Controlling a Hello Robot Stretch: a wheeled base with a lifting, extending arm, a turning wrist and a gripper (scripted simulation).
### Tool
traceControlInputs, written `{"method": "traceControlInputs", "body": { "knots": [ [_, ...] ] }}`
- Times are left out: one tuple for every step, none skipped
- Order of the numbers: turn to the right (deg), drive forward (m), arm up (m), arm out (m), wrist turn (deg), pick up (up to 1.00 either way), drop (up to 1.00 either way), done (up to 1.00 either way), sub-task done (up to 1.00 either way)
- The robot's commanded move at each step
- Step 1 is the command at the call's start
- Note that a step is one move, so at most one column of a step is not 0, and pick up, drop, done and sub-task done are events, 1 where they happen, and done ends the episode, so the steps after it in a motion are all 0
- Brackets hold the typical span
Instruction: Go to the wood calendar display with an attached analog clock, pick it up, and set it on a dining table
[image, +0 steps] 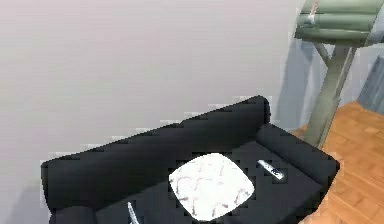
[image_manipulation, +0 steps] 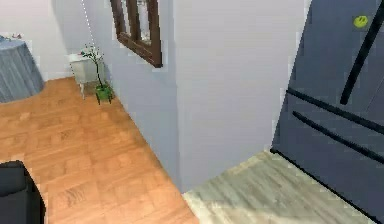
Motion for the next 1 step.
{"method": "traceControlInputs", "body": {
  "knots": [
    [-45.0, 0.00, 0.00, 0.00, 0.0, 0.00, 0.00, 0.00, 0.00]
  ]
}}
